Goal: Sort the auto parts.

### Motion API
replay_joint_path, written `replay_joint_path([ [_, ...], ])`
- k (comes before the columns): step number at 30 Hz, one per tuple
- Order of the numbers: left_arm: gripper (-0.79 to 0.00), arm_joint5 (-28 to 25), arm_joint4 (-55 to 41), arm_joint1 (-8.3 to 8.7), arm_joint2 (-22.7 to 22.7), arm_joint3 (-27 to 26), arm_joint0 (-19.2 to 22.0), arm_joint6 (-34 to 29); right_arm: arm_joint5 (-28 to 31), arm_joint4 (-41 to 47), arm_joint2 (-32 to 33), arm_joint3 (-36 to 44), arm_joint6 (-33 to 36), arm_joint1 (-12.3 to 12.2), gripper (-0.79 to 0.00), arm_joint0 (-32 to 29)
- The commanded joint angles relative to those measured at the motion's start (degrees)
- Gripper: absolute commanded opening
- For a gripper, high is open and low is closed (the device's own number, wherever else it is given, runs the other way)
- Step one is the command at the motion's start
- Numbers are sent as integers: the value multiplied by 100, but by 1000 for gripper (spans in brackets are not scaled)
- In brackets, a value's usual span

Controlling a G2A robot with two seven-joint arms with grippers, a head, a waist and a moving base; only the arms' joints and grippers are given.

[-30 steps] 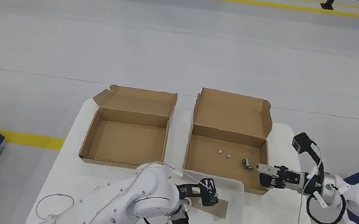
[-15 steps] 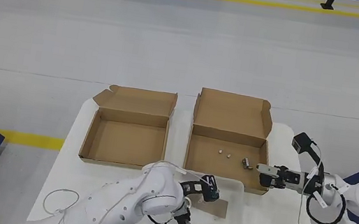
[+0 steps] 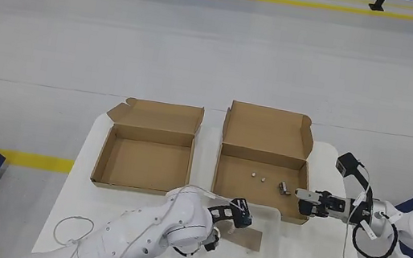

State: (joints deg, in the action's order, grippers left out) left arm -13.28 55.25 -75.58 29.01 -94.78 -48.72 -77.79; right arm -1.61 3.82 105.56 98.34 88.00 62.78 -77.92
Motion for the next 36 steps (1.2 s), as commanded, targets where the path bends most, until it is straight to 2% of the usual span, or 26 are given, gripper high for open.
replay_joint_path([
  [1, -489, 7, 42, -17, -43, 91, -3, -24, 0, 1, 0, 0, 0, 0, 0, 0],
  [13, -465, 100, 311, -273, -418, 744, 127, 336, 0, 1, 0, 0, 0, 0, 0, 0],
  [24, -489, 260, 696, -551, -747, 1238, 255, 398, 0, 1, 0, 0, 0, 0, 0, 0],
  [28, -529, 333, 787, -643, -783, 1406, 297, 452, 0, 1, 0, 0, 0, 0, 0, 0],
  [36, -508, 388, 914, -797, -819, 1668, 359, 354, 0, 1, 0, 0, 0, 0, 0, 0],
])
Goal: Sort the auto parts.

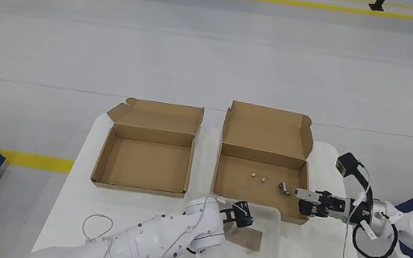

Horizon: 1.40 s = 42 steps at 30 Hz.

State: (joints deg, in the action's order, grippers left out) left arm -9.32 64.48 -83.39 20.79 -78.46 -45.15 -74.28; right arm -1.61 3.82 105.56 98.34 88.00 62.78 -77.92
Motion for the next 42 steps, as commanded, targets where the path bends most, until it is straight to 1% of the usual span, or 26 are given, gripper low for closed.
replay_joint_path([
  [1, -508, -22, -5, -34, -2, 77, 6, -6, 0, 1, 0, 0, 0, 0, 0, 0],
  [9, -520, -77, 49, -170, -20, 290, 29, 1, 0, 1, 0, 0, 0, 0, 0, 0],
  [21, -511, -177, 69, -359, -4, 608, 68, -1, 0, 1, 0, 0, 0, 0, 0, 0],
  [33, -508, -224, 145, -470, 65, 834, 35, -46, 0, 1, 0, 0, 0, 0, 0, 0],
  [42, -502, -264, 205, -532, 130, 906, -8, -30, 0, 1, 0, 0, 0, 0, 0, 0],
])
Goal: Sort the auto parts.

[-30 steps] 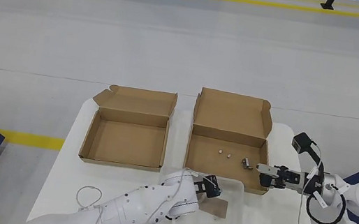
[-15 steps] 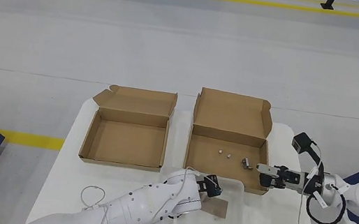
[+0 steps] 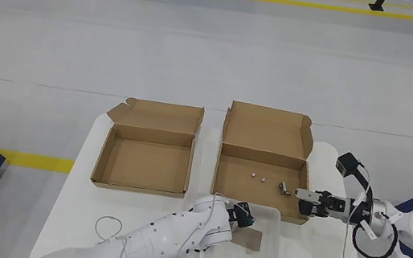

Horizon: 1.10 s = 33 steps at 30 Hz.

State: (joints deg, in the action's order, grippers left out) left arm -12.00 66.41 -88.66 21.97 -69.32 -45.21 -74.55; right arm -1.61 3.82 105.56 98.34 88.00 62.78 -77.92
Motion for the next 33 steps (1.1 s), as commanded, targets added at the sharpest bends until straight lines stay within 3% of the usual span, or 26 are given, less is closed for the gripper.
replay_joint_path([
  [1, -499, 12, 31, -7, 25, -20, -3, -12, 0, 1, 0, 0, 0, 0, 0, 0],
  [13, -520, -36, 188, -44, 109, 27, -113, -27, 0, 1, 0, 0, 0, 0, 0, 0],
  [17, -646, -21, 258, -72, 116, 69, -128, -38, 0, 1, 0, 0, 0, 0, 0, 0],
  [19, -785, 1, 298, -87, 122, 92, -131, -56, 0, 1, 0, 0, 0, 0, 0, 0],
  [33, -785, 64, 408, -94, 364, -223, -214, -346, 0, 1, 0, 0, 0, 0, 0, 0],
])
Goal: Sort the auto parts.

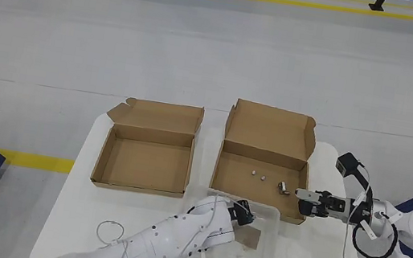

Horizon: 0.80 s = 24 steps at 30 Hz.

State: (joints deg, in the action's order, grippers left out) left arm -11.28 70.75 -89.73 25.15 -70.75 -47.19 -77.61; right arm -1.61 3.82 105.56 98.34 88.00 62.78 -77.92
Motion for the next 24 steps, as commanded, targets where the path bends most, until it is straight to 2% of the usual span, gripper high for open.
replay_joint_path([
  [1, -785, -28, -47, 29, 94, -162, -37, -93, 0, 1, 0, 0, 0, 0, 0, 0],
  [5, -785, -106, -243, 147, 444, -672, -165, -253, 0, 1, 0, 0, 0, 0, 0, 0],
  [14, -785, -762, -762, 599, 1584, -2274, -839, -641, 0, 1, 0, 0, 0, 0, 0, 0],
  [21, -785, -803, -807, 610, 1613, -2311, -860, -662, 0, 1, 0, 0, 0, 0, 0, 0],
  [24, -785, -797, -1004, 657, 1881, -2305, -997, -84, 0, 1, 0, 0, 0, 0, 0, 0],
])
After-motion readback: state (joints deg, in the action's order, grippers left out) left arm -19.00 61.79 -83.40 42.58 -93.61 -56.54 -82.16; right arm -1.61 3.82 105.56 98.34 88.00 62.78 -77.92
